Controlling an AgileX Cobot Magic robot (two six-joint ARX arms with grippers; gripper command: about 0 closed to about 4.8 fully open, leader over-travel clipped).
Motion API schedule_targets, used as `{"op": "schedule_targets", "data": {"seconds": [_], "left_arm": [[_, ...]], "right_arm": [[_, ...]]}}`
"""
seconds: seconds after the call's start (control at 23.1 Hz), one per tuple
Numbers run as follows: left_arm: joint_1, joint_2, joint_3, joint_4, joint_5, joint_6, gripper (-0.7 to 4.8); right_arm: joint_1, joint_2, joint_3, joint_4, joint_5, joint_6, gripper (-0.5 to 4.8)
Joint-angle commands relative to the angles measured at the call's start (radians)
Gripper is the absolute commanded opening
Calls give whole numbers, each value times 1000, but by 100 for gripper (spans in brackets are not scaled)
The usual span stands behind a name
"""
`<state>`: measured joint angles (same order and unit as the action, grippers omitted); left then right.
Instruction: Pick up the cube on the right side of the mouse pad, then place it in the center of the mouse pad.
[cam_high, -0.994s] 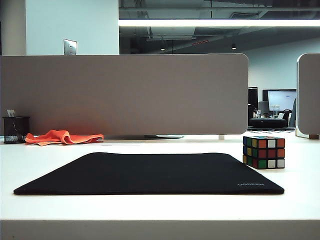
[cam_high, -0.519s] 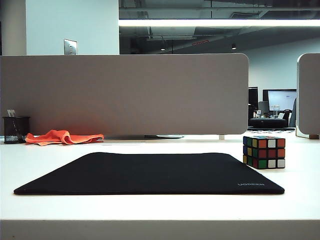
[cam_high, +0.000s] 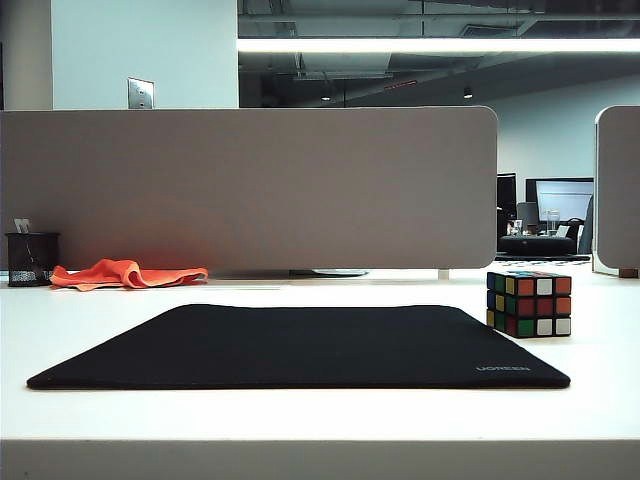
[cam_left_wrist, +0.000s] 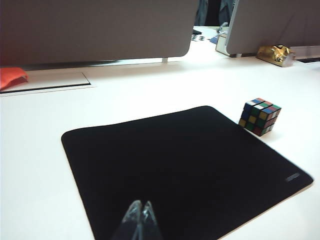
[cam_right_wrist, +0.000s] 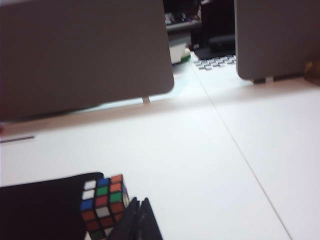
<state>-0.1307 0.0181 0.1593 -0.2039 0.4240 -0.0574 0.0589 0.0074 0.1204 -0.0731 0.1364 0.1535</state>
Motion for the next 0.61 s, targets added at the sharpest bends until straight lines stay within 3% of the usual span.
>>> {"op": "schedule_targets", "data": {"seconds": [0.04,0.26,0.39,0.61], "left_arm": [[-2,67,78,-31,-1,-3,-6],[-2,398,284,-57,49,29,-6],[-2,517,376,-48,53,34,-6],[-2,578,417,90,97,31,-1]], "right_arm": [[1,35,57,-61,3,20,-4],[2,220,301,-218,-4,24,-4],[2,375,462,-318,-5,-43,-4],[0,566,691,-365,-227,-56,-1]]}}
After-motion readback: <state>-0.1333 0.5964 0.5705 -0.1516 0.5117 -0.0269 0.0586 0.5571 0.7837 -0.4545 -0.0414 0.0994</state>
